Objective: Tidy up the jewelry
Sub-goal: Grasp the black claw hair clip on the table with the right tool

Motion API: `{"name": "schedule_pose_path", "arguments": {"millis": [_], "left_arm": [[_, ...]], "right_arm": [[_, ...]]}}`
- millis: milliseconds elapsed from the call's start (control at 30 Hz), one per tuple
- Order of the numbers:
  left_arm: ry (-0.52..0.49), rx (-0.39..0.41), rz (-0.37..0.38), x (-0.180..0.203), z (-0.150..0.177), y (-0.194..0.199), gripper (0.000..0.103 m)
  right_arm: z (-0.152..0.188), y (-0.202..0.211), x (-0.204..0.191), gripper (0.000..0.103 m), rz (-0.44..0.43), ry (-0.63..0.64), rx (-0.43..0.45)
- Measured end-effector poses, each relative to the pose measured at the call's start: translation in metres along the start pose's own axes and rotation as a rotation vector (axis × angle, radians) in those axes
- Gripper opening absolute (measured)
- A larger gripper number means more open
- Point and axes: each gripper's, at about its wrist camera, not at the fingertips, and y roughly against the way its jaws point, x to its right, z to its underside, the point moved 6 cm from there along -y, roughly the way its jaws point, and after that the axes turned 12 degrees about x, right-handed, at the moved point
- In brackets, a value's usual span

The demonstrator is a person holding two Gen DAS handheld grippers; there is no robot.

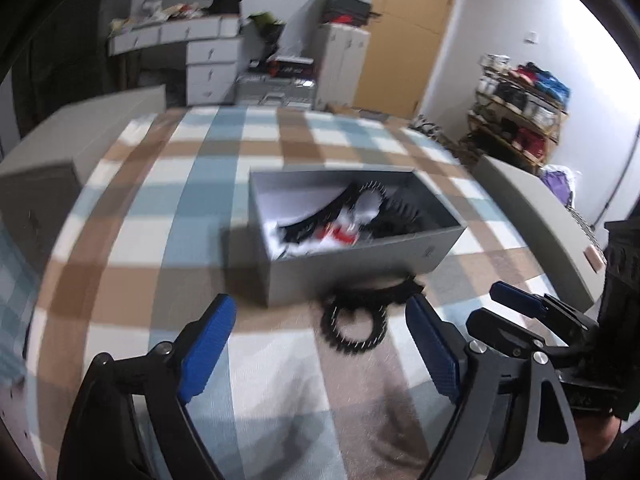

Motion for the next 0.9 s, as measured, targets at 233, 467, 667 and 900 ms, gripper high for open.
{"name": "schedule_pose_path", "arguments": {"millis": [233,467,667,900], "left_arm": [[0.027,-0.072,-0.034,-0.009,0.031,-0.006,0.084],[0.051,-0.077,-0.032,-0.016,0.033,-0.006,0.084],[0.056,-0.08,-0.026,-0.019,0.033,-0.008,0.084],[0.053,-0.089,-0.012,-0.022,0.032,-0.013,0.084]], "right_arm": [[0.019,-0.007,0.006,0.082,0.02,-0.003,-0.062],[0.01,-0.025,-0.001,0.082,0.012,0.024,-0.074],[0.003,-0.051,0.0,0.081,-0.013,-0.016,-0.111],[0.001,-0.071,-0.006,0.081,-0.015,0.02,-0.148]]}}
